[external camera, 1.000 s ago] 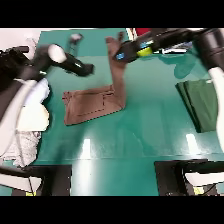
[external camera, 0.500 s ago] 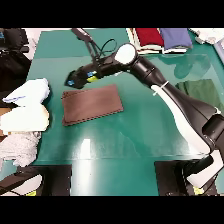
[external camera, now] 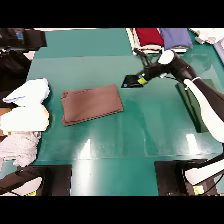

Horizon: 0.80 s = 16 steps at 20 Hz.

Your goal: Fold the shirts.

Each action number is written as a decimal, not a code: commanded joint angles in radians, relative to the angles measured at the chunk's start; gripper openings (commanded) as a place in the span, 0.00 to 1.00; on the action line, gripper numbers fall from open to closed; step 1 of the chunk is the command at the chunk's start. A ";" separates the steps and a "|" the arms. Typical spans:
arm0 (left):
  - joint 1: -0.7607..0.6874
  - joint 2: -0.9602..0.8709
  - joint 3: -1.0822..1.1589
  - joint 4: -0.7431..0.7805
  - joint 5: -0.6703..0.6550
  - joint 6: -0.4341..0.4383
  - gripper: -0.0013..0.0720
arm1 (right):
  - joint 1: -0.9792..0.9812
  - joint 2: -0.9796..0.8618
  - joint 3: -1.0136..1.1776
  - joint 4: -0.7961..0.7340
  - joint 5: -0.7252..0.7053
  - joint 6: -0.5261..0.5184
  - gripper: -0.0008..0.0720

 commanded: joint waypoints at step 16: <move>-0.138 -0.049 -0.001 -0.100 0.052 0.014 0.05 | 0.125 -0.276 0.362 0.070 -0.027 -0.063 0.03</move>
